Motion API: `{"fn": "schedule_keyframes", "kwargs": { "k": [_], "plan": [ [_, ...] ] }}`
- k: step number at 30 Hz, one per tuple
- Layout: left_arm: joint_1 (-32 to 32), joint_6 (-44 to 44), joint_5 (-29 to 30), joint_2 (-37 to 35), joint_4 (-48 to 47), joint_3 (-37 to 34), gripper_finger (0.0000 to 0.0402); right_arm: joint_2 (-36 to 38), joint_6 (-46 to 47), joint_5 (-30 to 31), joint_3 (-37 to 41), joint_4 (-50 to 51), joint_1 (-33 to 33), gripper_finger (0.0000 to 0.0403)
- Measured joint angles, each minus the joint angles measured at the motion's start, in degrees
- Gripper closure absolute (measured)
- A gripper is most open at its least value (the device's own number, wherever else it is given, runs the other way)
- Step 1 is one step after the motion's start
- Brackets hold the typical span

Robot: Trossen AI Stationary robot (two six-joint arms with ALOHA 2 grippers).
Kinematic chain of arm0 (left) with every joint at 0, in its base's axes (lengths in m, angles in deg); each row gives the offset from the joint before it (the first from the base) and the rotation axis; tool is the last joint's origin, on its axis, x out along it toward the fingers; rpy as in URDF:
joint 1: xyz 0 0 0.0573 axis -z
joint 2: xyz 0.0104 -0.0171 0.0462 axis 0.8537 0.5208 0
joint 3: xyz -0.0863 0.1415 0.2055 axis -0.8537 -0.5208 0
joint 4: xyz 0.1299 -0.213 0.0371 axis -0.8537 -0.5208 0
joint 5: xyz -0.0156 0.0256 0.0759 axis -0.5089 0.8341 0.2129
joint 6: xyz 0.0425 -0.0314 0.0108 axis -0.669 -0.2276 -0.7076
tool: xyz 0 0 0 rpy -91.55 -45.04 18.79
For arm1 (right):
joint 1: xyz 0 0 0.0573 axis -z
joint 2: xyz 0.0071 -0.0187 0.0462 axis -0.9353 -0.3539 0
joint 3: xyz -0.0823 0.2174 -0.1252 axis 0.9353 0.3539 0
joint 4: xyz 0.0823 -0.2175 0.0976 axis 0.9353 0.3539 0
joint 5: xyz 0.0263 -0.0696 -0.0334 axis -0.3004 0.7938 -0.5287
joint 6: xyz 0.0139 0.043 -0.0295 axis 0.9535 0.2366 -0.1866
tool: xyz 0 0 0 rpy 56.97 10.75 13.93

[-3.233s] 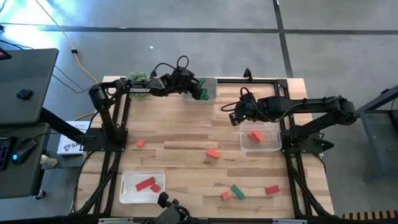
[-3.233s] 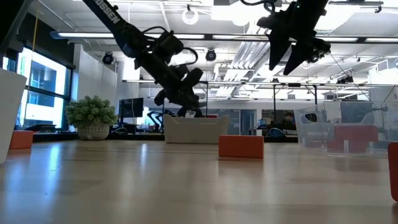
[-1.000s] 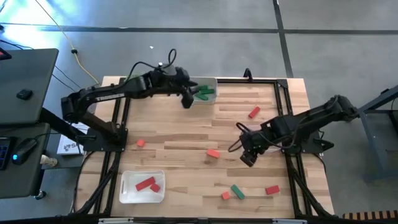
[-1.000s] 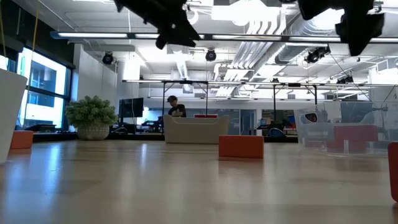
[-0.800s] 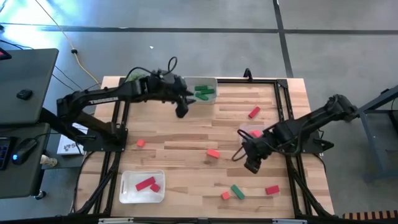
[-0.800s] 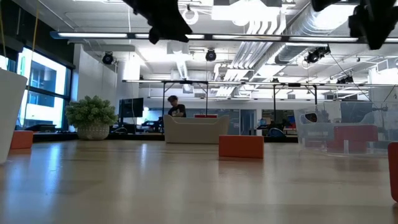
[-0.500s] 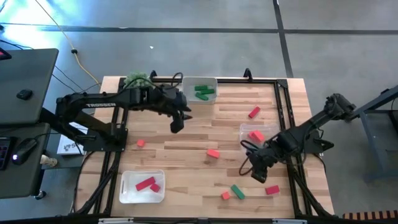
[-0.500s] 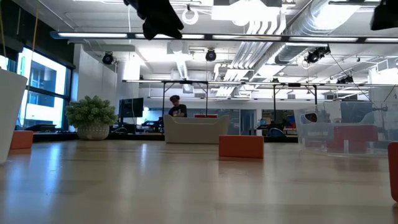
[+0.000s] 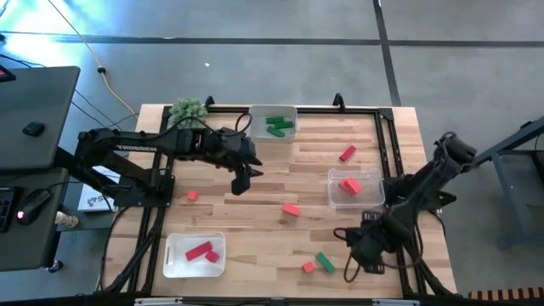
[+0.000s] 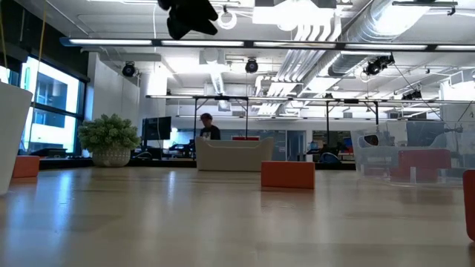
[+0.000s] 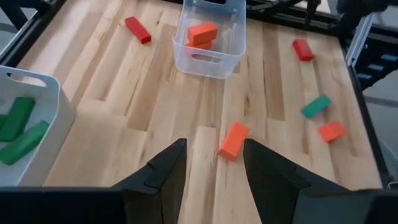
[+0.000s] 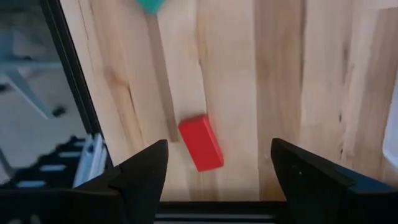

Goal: Sort & place blocks by color
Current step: Put the red block into the white bin

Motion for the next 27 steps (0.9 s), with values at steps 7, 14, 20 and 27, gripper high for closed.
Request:
{"fn": "schedule_keyframes", "kwargs": {
  "k": [7, 14, 20, 27],
  "plan": [
    [0.11, 1.72, 0.0, 0.0, 0.94, 0.0, 0.0255, -3.12, -1.45, 1.01, 0.0, 0.0, -6.45, 0.0128],
    [0.11, 6.58, -0.11, 0.02, 2.09, 0.0, 0.0255, -6.69, -1.44, 2.85, 0.0, -0.27, -11.63, 0.0128],
    [0.15, 8.26, -0.22, 0.02, 2.11, 0.0, 0.0255, -11.31, -1.45, 3.86, 0.0, -1.58, -14.49, 0.0128],
    [0.15, 9.09, -0.22, 0.02, 2.13, 0.0, 0.0255, -16.89, -3.03, 3.84, 0.0, -1.57, -16.23, 0.0128]
  ]
}}
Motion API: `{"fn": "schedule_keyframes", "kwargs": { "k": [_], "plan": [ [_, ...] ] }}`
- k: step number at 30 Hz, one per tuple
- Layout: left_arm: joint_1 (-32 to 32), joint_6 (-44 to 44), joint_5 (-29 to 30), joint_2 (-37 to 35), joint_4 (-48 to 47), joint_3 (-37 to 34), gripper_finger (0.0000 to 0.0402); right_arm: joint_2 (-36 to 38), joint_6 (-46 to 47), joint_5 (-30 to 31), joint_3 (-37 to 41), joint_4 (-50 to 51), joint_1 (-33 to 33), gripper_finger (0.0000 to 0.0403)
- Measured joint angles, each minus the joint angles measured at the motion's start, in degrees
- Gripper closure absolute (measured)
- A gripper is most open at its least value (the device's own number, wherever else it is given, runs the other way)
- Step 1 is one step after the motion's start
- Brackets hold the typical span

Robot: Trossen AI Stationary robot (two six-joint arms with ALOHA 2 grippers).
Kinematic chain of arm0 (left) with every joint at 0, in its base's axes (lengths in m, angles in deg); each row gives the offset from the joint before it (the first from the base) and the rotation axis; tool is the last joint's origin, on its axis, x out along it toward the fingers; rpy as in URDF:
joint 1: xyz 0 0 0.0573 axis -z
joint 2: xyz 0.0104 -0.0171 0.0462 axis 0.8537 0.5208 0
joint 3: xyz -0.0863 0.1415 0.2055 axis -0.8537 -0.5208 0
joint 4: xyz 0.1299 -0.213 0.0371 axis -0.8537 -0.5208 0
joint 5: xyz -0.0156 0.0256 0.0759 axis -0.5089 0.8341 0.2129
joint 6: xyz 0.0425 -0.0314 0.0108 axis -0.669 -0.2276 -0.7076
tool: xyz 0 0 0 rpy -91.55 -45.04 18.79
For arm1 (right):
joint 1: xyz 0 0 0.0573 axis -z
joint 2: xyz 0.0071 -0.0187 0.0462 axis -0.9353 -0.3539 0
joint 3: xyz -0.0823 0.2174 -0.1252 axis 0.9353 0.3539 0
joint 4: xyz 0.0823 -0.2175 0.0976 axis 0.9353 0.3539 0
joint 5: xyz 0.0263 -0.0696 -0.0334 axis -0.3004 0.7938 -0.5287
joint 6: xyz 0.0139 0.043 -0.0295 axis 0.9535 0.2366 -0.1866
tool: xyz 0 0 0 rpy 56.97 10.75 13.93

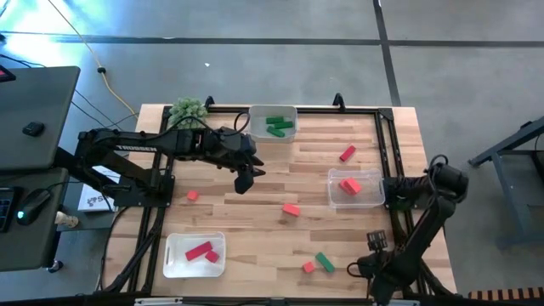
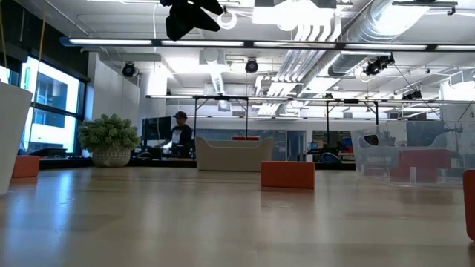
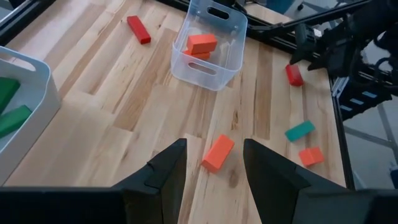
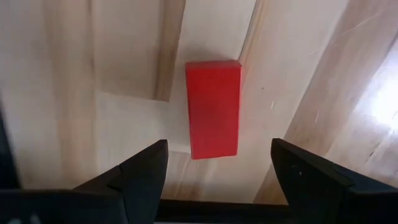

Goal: Sort & place blocks by color
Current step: Put the red block into the white bin

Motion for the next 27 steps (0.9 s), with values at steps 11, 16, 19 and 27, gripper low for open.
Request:
{"fn": "schedule_keyframes", "kwargs": {
  "k": [11, 16, 19, 27],
  "plan": [
    [0.0, 1.35, 0.02, 0.02, 0.0, 0.0, 0.0255, -3.86, -1.01, -0.29, 0.43, -1.27, -0.04, 0.0128],
    [0.0, 1.95, 0.02, 0.04, 0.0, 0.0, 0.0255, -3.47, 0.19, -4.73, 4.65, -6.41, 0.58, 0.0128],
    [0.19, 2.38, 0.03, 0.04, 0.0, 0.0, 0.0255, -3.47, 0.71, -5.36, 5.4, -6.71, 1.16, 0.013],
    [0.22, 2.38, 0.02, 0.04, -0.02, 0.0, 0.0255, -3.41, -1.88, -6.25, 5.57, -8.85, 3.1, 0.0215]
  ]
}}
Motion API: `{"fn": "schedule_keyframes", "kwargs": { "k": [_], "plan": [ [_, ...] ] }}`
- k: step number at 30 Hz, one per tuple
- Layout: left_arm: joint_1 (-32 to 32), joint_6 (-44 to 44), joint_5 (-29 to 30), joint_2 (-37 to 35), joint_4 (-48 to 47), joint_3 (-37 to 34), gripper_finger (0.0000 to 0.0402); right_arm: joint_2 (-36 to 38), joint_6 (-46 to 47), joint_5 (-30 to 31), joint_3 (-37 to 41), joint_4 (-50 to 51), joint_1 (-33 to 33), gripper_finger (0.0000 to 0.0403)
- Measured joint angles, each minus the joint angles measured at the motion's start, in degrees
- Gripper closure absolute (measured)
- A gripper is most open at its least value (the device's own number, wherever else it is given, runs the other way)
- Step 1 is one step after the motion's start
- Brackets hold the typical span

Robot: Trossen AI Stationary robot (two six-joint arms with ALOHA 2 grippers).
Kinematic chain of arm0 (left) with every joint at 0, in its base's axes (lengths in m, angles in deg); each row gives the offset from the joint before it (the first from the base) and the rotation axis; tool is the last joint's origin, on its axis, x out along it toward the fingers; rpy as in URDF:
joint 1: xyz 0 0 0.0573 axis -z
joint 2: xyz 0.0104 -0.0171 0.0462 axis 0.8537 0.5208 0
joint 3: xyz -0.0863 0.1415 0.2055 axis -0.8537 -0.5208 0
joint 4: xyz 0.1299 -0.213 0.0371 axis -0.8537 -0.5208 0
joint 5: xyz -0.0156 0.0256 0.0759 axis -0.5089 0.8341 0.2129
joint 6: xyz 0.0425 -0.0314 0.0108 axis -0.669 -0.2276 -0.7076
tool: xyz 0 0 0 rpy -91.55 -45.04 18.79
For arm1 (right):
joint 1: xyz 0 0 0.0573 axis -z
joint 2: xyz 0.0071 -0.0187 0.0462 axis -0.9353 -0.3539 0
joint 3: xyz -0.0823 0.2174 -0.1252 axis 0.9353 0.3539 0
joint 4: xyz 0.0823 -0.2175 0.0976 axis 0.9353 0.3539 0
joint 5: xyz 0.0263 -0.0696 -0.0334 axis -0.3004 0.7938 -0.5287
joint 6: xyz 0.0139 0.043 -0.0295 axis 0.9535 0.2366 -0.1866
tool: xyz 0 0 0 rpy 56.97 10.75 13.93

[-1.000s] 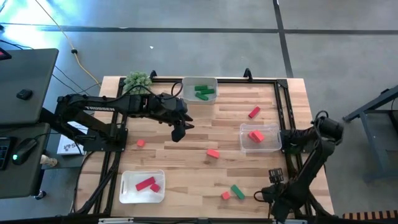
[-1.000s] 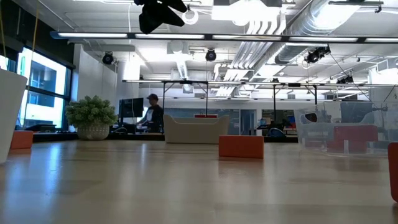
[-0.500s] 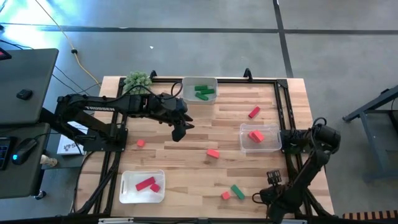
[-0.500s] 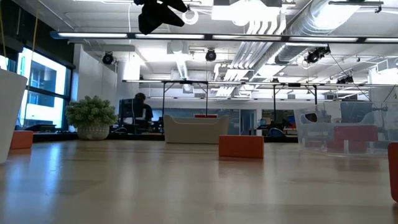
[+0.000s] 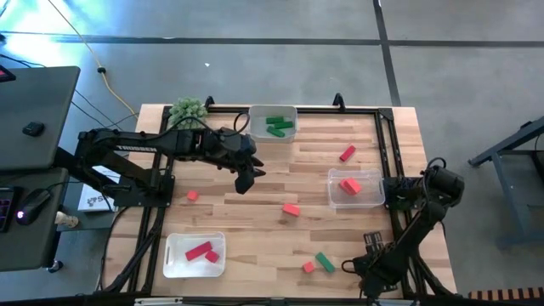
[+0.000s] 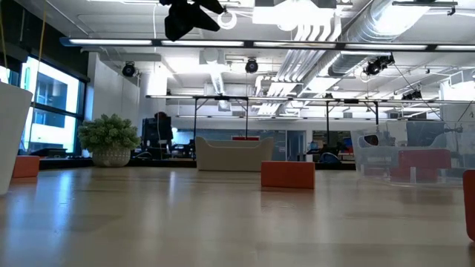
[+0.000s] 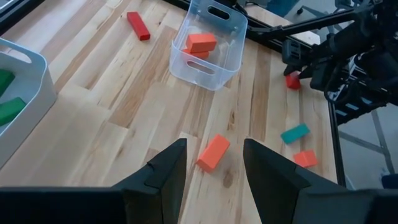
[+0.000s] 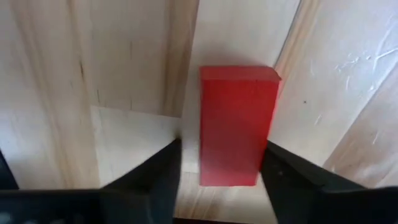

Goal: Sort & place blocks by color
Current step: Put the red block into the white bin

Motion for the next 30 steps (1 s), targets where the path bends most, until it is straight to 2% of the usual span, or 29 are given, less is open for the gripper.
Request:
{"fn": "schedule_keyframes", "kwargs": {
  "k": [5, 9, 15, 20, 26, 30],
  "plan": [
    [0.0, 0.23, -0.02, 0.0, 0.0, 0.0, 0.0255, 0.04, 0.34, -1.35, 0.0, -0.06, 0.85, 0.0294],
    [0.0, 3.04, -0.04, 0.0, 0.0, 0.0, 0.0255, 0.3, 3.26, -1.9, -0.12, -0.16, 1.47, 0.0296],
    [-0.72, 8.14, -2.88, 0.0, -0.02, 0.0, 0.0255, 1.78, 13.16, -2.06, 0.07, -0.78, 3.49, 0.0296],
    [-2.93, 12.32, -7.8, 0.0, -0.02, 0.0, 0.0255, 4.38, 20.88, 1.89, 0.15, -2.66, 5.75, 0.0296],
    [-6.19, 13.07, -9.38, 0.0, -0.02, 0.0, 0.0255, 6.54, 26.44, 4.67, -0.76, -7.0, 9.26, 0.0296],
    [-8.94, 13.4, -15.05, 0.0, -0.02, 0.0, 0.0255, 6.6, 27.06, 8.72, -4.38, -7.02, 11.98, 0.0296]
  ]
}}
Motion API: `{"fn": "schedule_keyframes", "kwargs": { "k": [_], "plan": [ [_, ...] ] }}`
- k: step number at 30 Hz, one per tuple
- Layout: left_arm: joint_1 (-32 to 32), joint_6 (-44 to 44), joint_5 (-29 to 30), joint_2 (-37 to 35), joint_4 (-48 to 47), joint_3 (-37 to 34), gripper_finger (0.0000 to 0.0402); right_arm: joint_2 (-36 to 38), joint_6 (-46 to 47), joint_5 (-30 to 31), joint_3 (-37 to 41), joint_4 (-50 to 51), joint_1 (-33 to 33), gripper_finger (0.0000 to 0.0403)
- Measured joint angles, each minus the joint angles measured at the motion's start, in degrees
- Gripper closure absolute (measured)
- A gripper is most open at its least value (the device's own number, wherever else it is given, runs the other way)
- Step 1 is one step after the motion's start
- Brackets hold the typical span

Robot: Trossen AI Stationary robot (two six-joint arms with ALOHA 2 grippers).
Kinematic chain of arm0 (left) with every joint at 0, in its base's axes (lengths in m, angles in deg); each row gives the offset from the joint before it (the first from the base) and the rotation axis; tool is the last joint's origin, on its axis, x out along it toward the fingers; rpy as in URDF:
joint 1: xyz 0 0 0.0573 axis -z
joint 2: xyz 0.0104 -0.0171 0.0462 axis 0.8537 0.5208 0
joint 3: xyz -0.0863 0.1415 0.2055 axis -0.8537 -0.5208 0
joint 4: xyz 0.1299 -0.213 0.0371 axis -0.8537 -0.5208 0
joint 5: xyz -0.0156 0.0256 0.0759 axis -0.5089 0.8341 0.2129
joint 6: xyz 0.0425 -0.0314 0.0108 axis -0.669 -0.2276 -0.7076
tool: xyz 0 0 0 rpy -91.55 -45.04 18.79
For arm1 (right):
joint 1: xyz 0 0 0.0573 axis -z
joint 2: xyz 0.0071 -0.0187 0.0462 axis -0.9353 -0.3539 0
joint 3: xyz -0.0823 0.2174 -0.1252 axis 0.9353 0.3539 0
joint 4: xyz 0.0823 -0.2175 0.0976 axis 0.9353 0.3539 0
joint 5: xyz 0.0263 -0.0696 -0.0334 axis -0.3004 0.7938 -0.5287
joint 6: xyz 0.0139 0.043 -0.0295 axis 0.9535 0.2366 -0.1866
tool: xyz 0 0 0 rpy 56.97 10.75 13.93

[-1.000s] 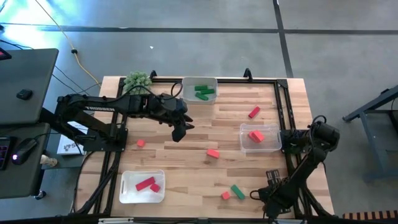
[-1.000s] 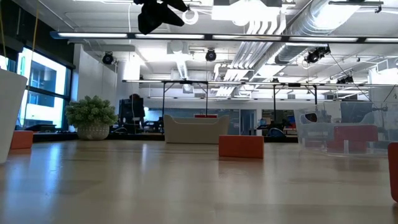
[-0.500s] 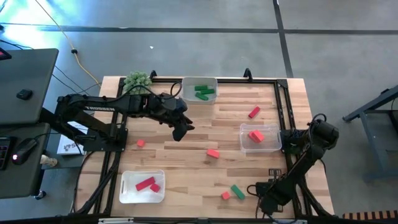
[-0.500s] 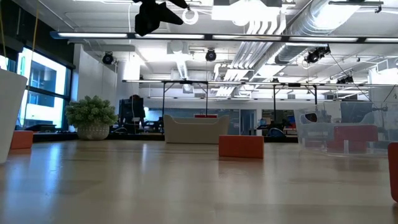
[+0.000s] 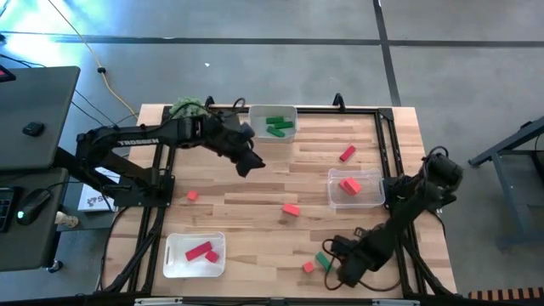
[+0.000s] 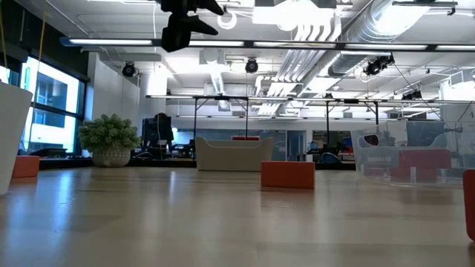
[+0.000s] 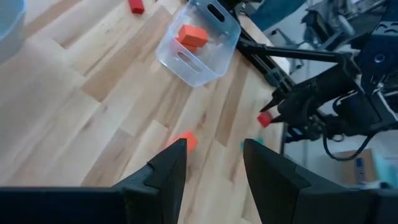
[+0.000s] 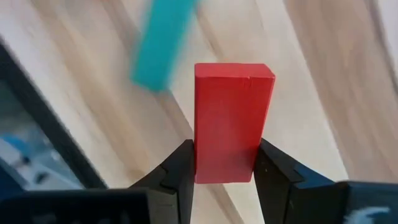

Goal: Sort & place blocks by color
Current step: Put the red block into the white bin

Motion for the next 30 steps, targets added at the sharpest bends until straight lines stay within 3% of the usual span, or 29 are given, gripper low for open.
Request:
{"fn": "schedule_keyframes", "kwargs": {
  "k": [10, 19, 30],
  "plan": [
    [-4.26, 3.73, -3.04, 0.0, 0.0, 0.0, 0.0255, 0.11, -3.34, 14.59, -8.7, 4.63, 10.36, 0.0296],
    [-6.24, 5.4, -3.04, 0.0, -0.02, 0.0, 0.0255, 0.11, -17.45, 21.56, -15.68, 9.56, 20.58, 0.0296],
    [-8.09, 11.6, -3.0, 0.0, 0.0, 0.0, 0.0254, 0.13, -39.08, 25.65, -21.1, 10.95, 32.5, 0.0296]
  ]
}}
